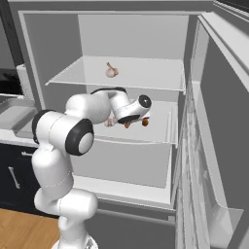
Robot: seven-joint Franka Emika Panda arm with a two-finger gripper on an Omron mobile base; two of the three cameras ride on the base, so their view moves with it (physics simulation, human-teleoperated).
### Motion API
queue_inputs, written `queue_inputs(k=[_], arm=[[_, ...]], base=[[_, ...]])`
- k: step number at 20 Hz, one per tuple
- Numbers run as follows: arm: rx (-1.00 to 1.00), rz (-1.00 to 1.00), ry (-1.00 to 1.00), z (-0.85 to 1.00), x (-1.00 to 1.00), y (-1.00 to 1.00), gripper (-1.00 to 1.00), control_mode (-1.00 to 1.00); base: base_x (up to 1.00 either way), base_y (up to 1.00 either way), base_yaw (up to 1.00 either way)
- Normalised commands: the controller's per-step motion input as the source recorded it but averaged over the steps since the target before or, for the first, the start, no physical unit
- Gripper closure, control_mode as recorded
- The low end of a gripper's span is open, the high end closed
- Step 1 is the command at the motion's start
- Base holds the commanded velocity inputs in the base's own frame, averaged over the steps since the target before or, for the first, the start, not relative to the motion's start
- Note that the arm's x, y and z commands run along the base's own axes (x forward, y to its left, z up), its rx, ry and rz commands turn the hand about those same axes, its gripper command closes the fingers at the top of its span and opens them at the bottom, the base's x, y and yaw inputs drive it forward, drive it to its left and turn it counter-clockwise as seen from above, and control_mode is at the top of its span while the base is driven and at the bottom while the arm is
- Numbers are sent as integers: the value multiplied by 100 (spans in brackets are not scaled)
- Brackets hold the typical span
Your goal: Place one garlic and one chicken drumstick in each tupperware on the nearby counter, to pack two identical lunches.
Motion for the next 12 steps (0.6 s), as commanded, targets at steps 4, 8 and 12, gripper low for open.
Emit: queue_inputs(k=[4,8,12], arm=[[1,0,-2,-29,0,0,-100,-100],[1,0,-1,-25,0,2,-100,-100],[1,0,0,-23,0,3,100,-100]], base=[[0,0,0],[0,0,0],[0,0,0]])
